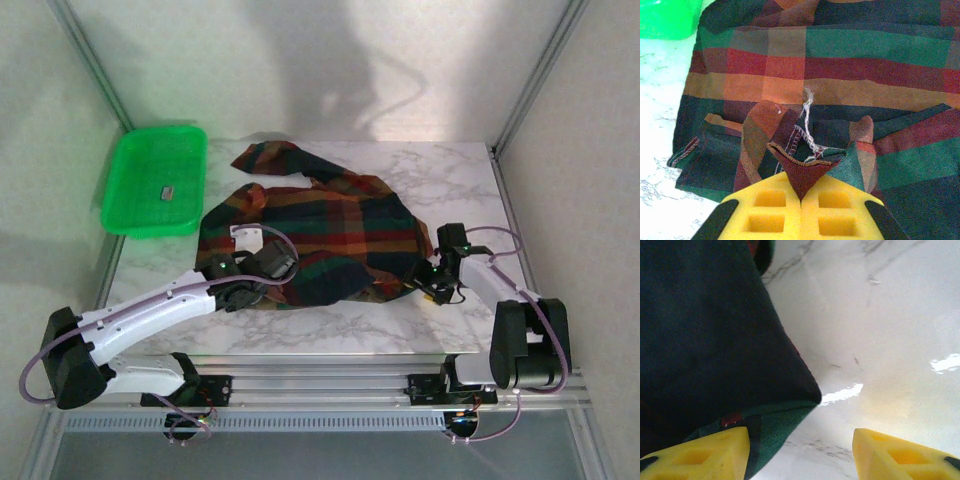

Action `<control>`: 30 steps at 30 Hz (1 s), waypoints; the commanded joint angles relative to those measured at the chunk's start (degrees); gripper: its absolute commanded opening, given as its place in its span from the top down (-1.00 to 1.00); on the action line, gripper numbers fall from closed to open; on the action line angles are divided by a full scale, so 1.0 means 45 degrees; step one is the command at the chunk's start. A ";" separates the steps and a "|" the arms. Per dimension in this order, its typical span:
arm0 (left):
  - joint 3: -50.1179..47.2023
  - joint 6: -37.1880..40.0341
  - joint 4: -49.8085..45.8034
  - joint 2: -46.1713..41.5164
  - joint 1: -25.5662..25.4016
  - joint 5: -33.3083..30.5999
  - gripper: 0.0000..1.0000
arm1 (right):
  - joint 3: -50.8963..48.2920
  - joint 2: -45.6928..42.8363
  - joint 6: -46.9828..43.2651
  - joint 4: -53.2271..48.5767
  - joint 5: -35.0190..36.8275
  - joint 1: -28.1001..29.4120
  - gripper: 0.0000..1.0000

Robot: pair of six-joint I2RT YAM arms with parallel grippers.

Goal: Fold and stack the long sleeve shirts

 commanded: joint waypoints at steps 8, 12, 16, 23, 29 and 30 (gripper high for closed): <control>0.0188 0.0264 -0.0077 0.0101 0.0229 -0.0454 0.92 | -0.0379 0.0884 0.0555 0.1668 -0.0170 -0.0256 0.59; 0.0063 0.0215 -0.0218 0.0025 0.0419 -0.0437 0.92 | -0.0500 0.0423 0.0621 0.0809 0.0961 -0.0770 0.81; -0.0347 0.0049 -0.0285 -0.0109 0.0757 -0.0171 0.94 | -0.0680 0.0422 0.0495 0.0366 0.1425 -0.0824 0.88; -0.0774 0.0309 0.0569 -0.0348 0.0738 0.0578 0.94 | -0.1359 0.0023 0.0864 0.0889 0.0847 -0.0856 0.93; -0.0808 0.0396 0.1097 -0.0031 0.0602 0.0902 0.94 | -0.1585 -0.2418 0.0826 0.0802 -0.0324 -0.0841 0.27; -0.0827 0.0402 0.1201 0.0059 0.0565 0.0929 0.95 | -0.1666 -0.2606 0.0785 0.0797 -0.0391 -0.0847 0.23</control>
